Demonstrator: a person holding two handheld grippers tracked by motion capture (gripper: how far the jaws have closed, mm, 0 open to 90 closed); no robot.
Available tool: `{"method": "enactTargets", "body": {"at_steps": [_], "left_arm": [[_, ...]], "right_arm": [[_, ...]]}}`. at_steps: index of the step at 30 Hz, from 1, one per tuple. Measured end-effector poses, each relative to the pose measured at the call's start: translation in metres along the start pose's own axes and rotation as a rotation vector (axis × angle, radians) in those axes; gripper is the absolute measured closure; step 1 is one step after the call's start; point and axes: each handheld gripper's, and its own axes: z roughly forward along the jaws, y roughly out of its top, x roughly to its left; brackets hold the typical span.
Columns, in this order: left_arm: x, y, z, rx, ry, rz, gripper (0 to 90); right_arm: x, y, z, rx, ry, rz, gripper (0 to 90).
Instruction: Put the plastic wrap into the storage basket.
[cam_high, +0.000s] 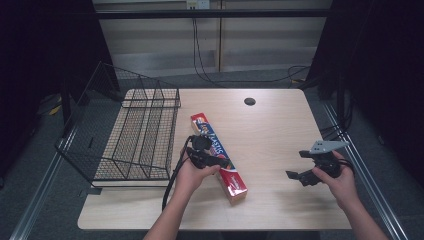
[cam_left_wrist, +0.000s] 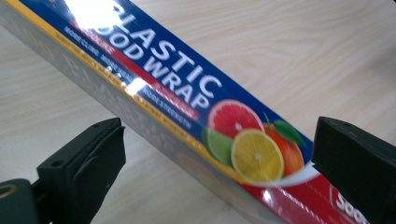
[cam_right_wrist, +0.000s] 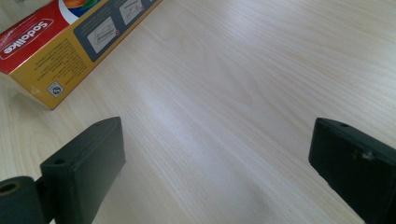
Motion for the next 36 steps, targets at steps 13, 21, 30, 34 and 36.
{"method": "enactTargets", "body": {"at_steps": [13,21,30,34,36], "left_arm": [[0.006,0.016,0.019,0.044,0.092,-0.054,4.2],[0.009,0.019,0.029,0.057,0.086,-0.094,3.1],[0.003,0.019,0.038,0.084,0.112,-0.105,0.6],[0.002,0.019,0.042,0.092,0.128,-0.116,0.0],[0.000,0.019,0.043,0.092,0.140,-0.121,0.0]], "right_arm": [[-0.002,0.000,-0.001,-0.022,0.004,0.001,3.5],[-0.002,0.001,0.000,-0.027,0.003,0.002,3.5],[-0.001,0.002,0.000,-0.037,0.005,-0.001,3.5],[-0.001,0.002,0.000,-0.043,0.003,0.003,3.5],[-0.001,0.002,0.000,-0.043,0.004,0.004,3.5]]}}
